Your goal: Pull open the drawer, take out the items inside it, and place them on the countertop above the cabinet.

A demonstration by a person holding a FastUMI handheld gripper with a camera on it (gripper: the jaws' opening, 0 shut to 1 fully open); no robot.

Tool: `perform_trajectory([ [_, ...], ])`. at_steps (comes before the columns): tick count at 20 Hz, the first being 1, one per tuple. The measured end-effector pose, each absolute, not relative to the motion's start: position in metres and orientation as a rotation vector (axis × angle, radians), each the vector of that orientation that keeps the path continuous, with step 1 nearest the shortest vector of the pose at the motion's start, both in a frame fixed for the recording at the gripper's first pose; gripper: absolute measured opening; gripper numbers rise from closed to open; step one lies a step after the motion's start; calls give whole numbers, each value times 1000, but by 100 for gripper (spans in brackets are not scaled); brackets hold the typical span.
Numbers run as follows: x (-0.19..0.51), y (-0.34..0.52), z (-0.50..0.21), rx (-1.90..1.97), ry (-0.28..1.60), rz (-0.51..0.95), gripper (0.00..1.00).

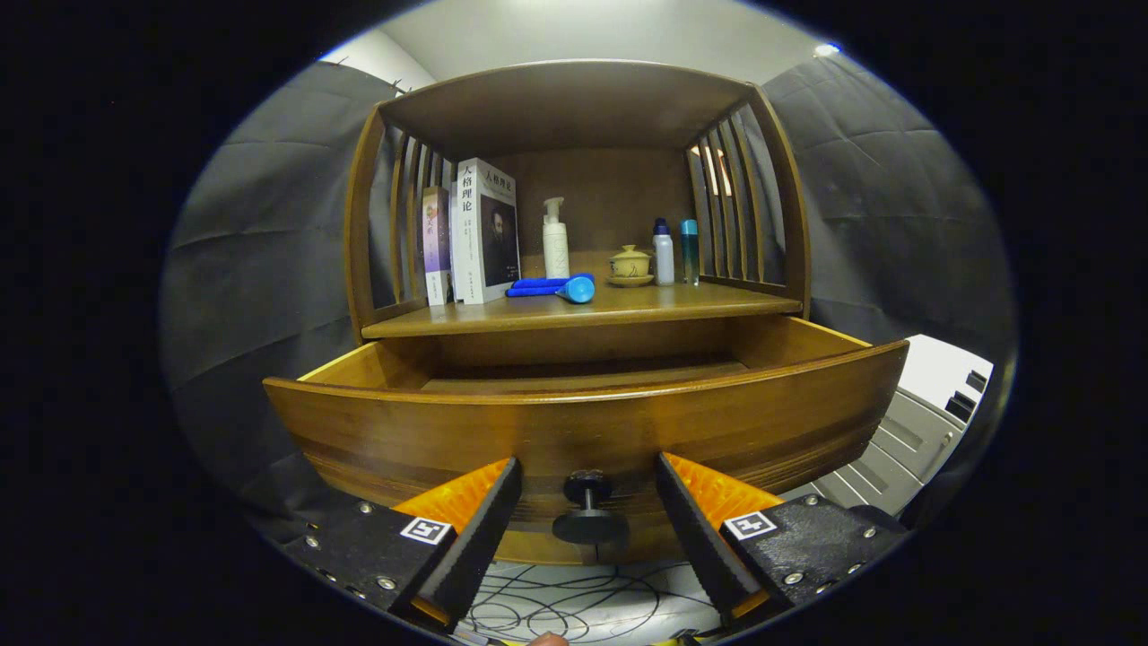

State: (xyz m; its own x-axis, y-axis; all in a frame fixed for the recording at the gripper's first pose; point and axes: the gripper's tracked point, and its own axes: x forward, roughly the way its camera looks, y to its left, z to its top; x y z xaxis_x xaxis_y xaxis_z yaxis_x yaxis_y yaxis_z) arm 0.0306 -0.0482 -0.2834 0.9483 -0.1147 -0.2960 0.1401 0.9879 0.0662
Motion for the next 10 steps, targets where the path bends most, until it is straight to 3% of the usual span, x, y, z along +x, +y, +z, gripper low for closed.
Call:
perform_trajectory([
  [10,101,-55,-292,75,270,-137,95],
])
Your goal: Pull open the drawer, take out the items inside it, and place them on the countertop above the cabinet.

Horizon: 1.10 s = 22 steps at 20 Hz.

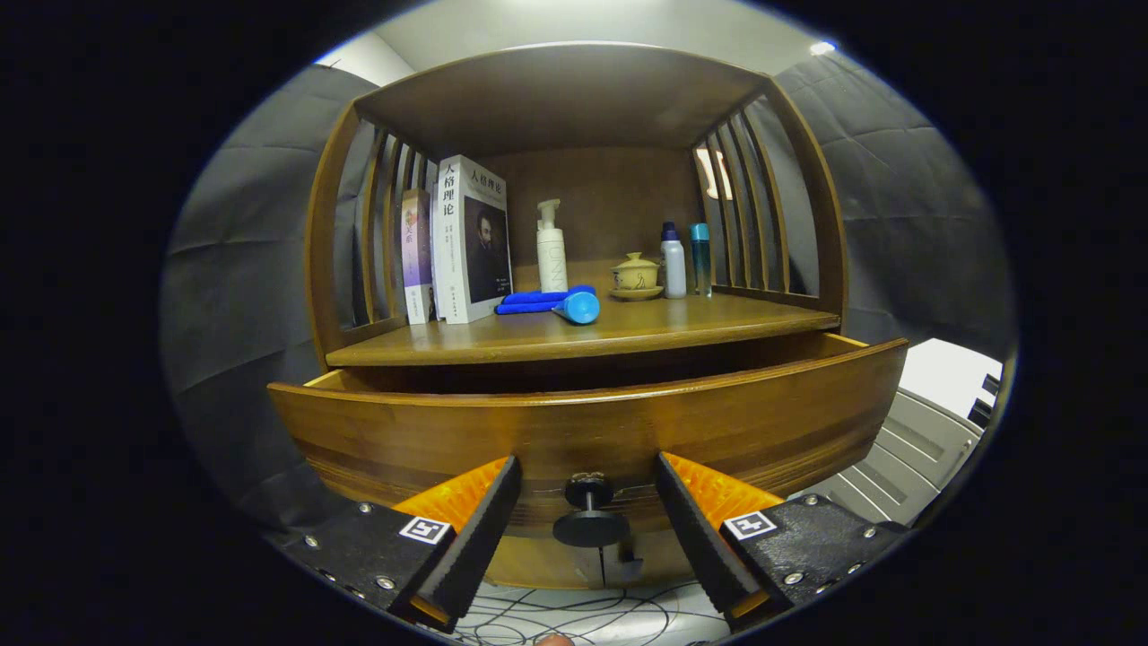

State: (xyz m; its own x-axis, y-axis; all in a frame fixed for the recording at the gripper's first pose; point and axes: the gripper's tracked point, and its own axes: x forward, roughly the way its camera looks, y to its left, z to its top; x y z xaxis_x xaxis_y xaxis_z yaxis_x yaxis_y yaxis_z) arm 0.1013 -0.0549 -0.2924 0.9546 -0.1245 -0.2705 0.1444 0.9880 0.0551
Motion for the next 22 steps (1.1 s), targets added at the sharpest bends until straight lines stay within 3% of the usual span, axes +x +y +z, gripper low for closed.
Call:
perform_trajectory([
  [13,165,-63,-296,8,256,-120,95],
  [22,166,-61,-284,-5,239,-76,95],
])
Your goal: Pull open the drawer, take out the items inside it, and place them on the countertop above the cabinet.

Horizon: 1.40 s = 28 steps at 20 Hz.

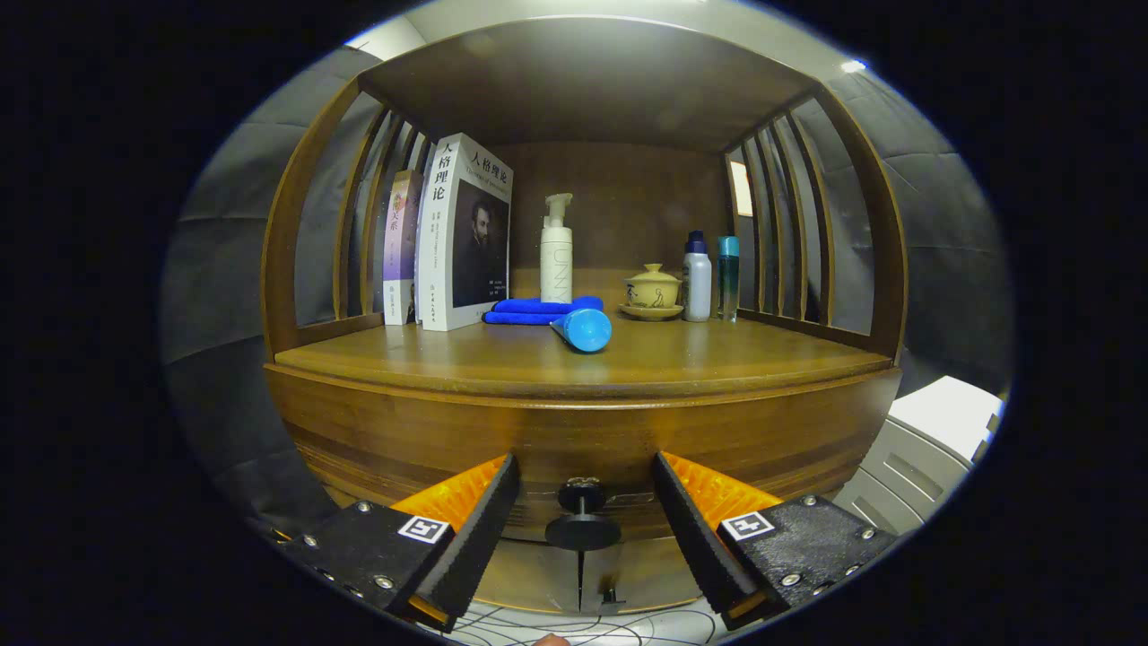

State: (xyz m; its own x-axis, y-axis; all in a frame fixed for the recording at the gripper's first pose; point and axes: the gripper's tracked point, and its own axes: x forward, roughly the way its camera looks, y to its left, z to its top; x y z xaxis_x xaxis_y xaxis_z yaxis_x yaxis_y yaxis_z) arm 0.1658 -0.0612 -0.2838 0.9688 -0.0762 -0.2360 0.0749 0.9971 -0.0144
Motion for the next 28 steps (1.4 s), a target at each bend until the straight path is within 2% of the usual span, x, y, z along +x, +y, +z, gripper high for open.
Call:
perform_trajectory([
  [4,156,-72,-225,27,158,-29,95],
  [12,121,-116,-81,76,18,-62,94],
  [18,68,-119,-34,-11,17,-115,94],
  [23,35,-94,9,7,-56,-110,94],
  [28,19,-75,21,-47,-65,-110,94],
])
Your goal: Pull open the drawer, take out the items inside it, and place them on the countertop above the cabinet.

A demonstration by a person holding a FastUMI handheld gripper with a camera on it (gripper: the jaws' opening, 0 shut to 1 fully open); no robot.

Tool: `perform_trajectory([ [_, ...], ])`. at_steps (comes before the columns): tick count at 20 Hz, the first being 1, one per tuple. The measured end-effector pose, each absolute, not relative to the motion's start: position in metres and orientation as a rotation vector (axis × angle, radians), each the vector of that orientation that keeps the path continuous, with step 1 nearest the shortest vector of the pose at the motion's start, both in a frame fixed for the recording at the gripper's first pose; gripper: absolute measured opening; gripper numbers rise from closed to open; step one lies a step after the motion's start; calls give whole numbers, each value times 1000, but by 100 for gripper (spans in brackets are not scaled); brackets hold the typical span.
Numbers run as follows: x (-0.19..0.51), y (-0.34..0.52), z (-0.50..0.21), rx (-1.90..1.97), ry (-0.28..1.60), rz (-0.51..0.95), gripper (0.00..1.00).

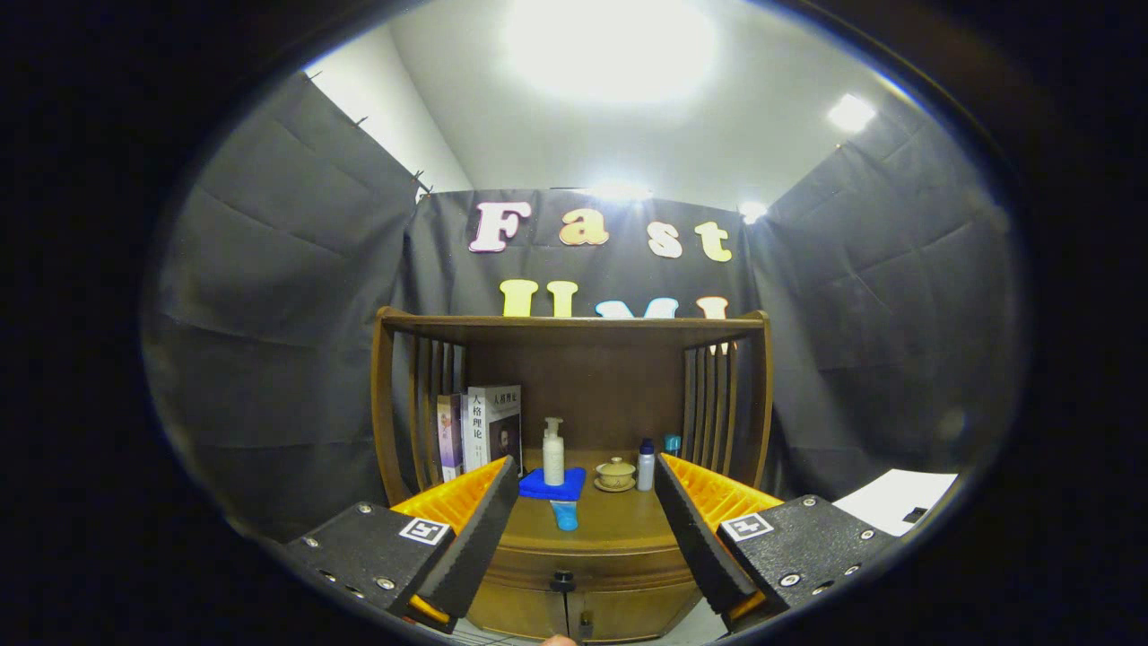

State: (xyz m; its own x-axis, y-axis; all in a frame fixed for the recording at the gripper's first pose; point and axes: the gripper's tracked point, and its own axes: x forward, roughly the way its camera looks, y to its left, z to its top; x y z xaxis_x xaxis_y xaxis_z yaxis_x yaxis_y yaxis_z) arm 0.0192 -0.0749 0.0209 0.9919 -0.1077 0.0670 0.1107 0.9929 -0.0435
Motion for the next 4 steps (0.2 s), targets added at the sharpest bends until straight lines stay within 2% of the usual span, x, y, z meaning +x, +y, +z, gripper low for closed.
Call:
perform_trajectory([
  [4,19,-58,15,-33,-30,-91,94],
])
